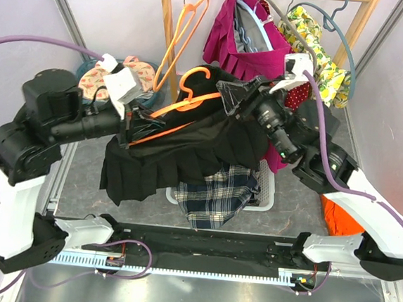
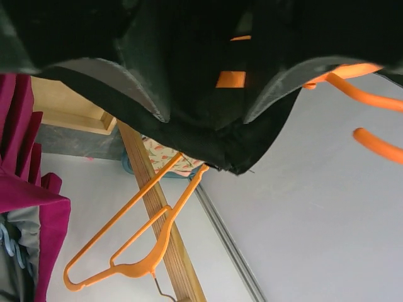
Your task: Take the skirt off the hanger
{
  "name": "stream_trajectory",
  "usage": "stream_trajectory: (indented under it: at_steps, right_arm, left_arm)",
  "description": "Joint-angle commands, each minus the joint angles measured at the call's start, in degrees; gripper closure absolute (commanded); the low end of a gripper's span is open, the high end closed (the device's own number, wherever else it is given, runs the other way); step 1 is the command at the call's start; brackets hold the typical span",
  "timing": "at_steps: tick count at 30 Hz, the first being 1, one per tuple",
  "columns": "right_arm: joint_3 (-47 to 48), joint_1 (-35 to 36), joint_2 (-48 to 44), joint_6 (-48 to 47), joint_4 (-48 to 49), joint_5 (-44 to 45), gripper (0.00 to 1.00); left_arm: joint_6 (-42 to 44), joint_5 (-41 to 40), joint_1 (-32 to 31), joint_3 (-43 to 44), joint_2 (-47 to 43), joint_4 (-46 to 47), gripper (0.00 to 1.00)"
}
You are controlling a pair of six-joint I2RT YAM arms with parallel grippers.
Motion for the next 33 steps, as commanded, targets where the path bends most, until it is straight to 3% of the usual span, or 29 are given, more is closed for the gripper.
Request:
stream_trajectory:
  at_steps: [1, 6, 10, 13, 20, 24, 33]
  right_arm:
    - [-1.84, 0.09, -2.45, -4.60, -1.84, -0.29, 0.35]
    - [-1.31, 0.09, -5.43, -13.56, -4.21, -4.25, 0.25]
    - [-1.49, 0.09, -11.39, -22.80, -4.31, -3.02, 0.10]
    - [-0.43, 0.09, -14.48, -27.54, -5.88, -4.60, 0.07]
    - [5.01, 0.01, -15.55, -32.47, -12.99, -6.62, 0.06]
    - [10.02, 0.09, -11.17, -30.89, -20.80, -17.49, 0.06]
    - [13.02, 0.09, -6.41, -28.26, -23.72, -31.40, 0.06]
  left_arm:
    - [2.11, -0.83, -0.24, 2.27, -2.58, 7.72, 0.98]
    - [1.93, 1.36, -0.24, 2.79, -2.67, 6.94, 0.98]
    - [3.60, 6.37, -0.24, 3.24, -3.89, 5.18, 0.98]
    - [4.04, 10.94, -0.24, 2.79, -5.65, 4.74, 0.98]
    - [3.60, 18.49, -0.15, 4.11, -6.27, 3.16, 0.98]
    - [3.60, 19.83, -0.15, 4.29, -5.83, 2.98, 0.98]
    - [3.42, 18.16, -0.15, 4.29, -5.22, 3.07, 0.98]
